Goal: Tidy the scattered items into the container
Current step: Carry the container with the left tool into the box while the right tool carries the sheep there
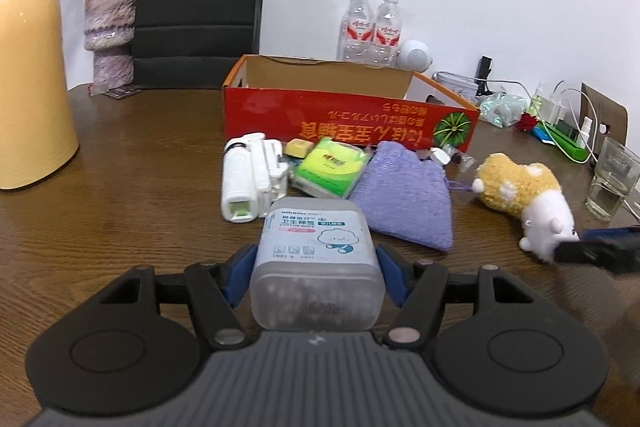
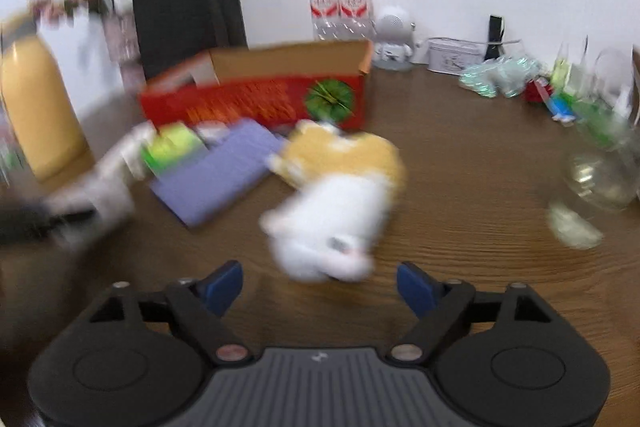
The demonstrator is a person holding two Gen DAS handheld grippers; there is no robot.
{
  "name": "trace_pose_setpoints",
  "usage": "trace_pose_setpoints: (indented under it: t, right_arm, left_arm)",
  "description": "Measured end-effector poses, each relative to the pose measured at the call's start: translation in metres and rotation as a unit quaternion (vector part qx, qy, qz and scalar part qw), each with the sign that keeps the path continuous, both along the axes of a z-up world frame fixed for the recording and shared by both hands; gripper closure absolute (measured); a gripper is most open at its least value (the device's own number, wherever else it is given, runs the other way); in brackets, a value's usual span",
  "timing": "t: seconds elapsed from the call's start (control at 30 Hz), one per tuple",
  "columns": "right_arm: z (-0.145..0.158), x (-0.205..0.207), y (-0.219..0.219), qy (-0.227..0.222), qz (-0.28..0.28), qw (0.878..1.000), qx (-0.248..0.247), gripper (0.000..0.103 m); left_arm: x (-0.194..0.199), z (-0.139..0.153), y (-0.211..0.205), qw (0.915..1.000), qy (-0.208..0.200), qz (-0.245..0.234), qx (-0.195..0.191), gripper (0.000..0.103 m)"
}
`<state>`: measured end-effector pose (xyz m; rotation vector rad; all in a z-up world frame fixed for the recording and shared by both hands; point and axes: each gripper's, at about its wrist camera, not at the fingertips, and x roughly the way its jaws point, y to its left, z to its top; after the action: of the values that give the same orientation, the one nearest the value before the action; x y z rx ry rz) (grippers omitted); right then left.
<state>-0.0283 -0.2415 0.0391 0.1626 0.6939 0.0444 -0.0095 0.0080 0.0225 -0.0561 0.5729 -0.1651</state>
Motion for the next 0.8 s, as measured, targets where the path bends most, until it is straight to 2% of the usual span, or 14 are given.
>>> trace_pose_setpoints:
  t: [0.07,0.1,0.17,0.2,0.23,0.27,0.37,0.43,0.47,0.5,0.57,0.63,0.7,0.8]
  right_arm:
    - [-0.006,0.023,0.009,-0.008,-0.035,0.999,0.006,0.014]
    - [-0.010,0.034,0.015,-0.012,-0.053,0.998,-0.013,0.014]
    - [-0.021,0.055,0.026,0.003,-0.076,0.994,-0.082,0.032]
    - [-0.023,0.057,0.026,0.006,-0.073,0.993,-0.090,0.049]
    - [-0.023,0.053,0.021,0.002,-0.059,0.996,-0.070,0.052]
    - [-0.022,0.047,0.015,0.001,-0.039,0.998,-0.042,0.052]
    - [-0.019,0.021,0.005,0.011,0.019,0.999,-0.027,0.052]
    - [-0.019,0.004,0.006,0.016,0.040,0.998,-0.048,0.046]
    - [-0.019,-0.001,0.007,0.017,0.036,0.998,-0.054,0.044]
    - [-0.019,-0.002,0.007,0.015,0.032,0.998,-0.055,0.042]
    - [-0.018,0.002,0.008,0.011,0.026,0.999,-0.045,0.053]
    - [-0.015,0.003,0.011,0.006,0.018,0.999,-0.039,0.057]
    - [-0.005,-0.004,0.016,-0.016,0.018,0.999,-0.036,0.057]
    - [0.019,0.001,0.015,-0.051,0.027,0.998,-0.006,0.057]
  left_arm:
    - [0.001,-0.002,-0.001,1.0000,0.003,0.000,0.001,0.037]
    - [0.001,-0.004,-0.001,1.0000,0.008,0.003,0.005,0.037]
    - [-0.002,-0.006,0.000,0.9999,0.012,0.008,0.008,0.037]
    - [-0.005,-0.006,0.001,0.9999,0.012,0.008,0.007,0.037]
    - [-0.008,-0.007,0.002,0.9999,0.011,0.008,0.007,0.037]
    - [-0.010,-0.007,0.002,0.9999,0.011,0.007,0.010,0.037]
    - [-0.008,-0.008,-0.001,0.9995,0.011,-0.001,0.029,0.015]
    - [0.000,-0.010,-0.004,0.9990,0.016,-0.011,0.039,0.018]
    - [0.006,-0.013,-0.003,0.9990,0.024,-0.013,0.036,0.033]
    - [0.011,-0.015,-0.002,0.9990,0.034,-0.012,0.028,0.037]
    - [0.012,-0.016,0.001,0.9991,0.036,-0.010,0.019,0.037]
    - [0.005,-0.013,0.002,0.9995,0.029,-0.002,0.012,0.038]
    - [-0.003,0.000,0.003,0.9999,0.008,0.007,-0.008,0.038]
    - [0.003,0.039,0.002,0.9985,-0.037,-0.001,-0.041,0.038]
